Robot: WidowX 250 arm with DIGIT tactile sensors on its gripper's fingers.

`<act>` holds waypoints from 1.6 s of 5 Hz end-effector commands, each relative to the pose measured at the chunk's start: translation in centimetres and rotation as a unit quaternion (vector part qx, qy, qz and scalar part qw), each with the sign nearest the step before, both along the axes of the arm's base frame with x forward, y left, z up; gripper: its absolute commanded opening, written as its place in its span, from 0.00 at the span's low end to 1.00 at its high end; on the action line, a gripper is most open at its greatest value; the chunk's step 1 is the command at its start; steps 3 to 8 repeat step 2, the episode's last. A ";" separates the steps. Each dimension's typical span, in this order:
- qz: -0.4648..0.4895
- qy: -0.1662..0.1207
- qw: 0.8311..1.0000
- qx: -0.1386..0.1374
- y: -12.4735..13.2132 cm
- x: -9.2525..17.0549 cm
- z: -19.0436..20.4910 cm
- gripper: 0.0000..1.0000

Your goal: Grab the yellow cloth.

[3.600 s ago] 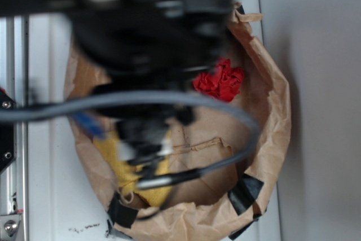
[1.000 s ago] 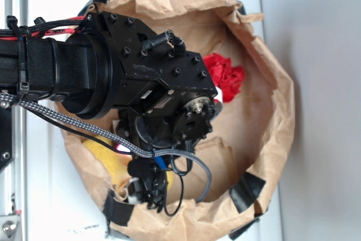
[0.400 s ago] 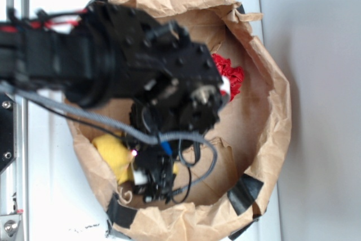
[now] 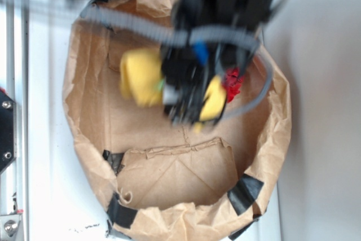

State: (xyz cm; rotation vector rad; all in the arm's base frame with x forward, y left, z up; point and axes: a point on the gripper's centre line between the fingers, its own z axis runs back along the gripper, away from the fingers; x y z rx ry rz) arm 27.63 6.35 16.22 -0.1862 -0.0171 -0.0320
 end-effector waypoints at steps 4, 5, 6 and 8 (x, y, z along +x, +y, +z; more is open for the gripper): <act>0.004 -0.096 0.994 0.044 -2.1 -9.2 8.8 0.00; 0.004 -0.096 0.994 0.044 -2.1 -9.2 8.8 0.00; 0.004 -0.096 0.994 0.044 -2.1 -9.2 8.8 0.00; 0.004 -0.096 0.994 0.044 -2.1 -9.2 8.8 0.00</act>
